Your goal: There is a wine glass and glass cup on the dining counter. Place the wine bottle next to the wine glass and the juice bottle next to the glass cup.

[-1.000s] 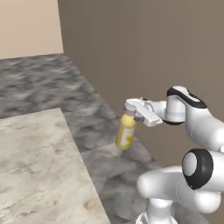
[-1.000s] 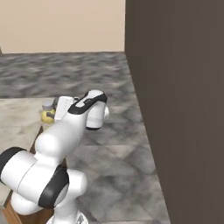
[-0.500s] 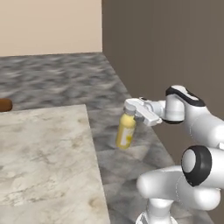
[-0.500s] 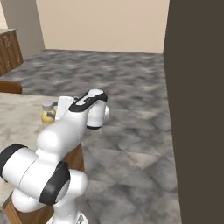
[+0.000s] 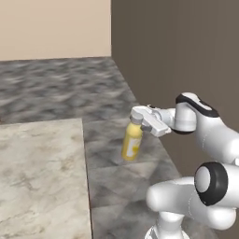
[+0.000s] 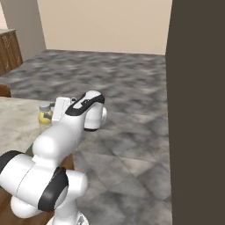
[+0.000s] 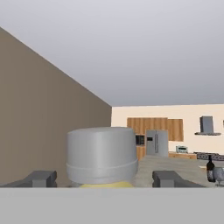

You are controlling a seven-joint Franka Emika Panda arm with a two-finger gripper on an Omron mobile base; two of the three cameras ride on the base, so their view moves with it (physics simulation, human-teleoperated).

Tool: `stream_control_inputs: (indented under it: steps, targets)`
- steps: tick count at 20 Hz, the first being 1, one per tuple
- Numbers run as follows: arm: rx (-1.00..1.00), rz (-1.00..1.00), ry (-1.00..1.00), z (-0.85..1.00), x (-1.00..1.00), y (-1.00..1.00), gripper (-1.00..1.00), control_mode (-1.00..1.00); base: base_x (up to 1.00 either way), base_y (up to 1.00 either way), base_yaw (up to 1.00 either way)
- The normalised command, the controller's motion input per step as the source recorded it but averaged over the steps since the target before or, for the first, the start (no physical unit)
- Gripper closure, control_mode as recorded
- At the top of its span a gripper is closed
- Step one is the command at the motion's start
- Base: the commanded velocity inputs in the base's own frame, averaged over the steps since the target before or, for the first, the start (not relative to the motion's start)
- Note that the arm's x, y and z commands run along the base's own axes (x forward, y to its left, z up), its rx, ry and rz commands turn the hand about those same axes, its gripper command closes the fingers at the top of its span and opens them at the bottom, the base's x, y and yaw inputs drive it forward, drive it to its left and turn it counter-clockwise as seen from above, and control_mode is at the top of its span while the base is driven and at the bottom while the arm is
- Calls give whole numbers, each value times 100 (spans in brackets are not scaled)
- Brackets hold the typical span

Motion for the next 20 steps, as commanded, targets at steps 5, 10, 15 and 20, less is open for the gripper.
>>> stream_control_inputs:
  steps: [5, 10, 15, 20]
  targets:
    - [0, 0, 0, 0, 0, 0, 100, 100, 50, -52, 0]
    - [0, 0, 0, 0, 0, 0, 100, 100, 64, -40, 0]
    - [0, 0, 0, 0, 0, 0, 100, 100, 76, -26, 0]
    - [0, 0, 0, 0, 0, 0, 100, 100, 79, -19, 6]
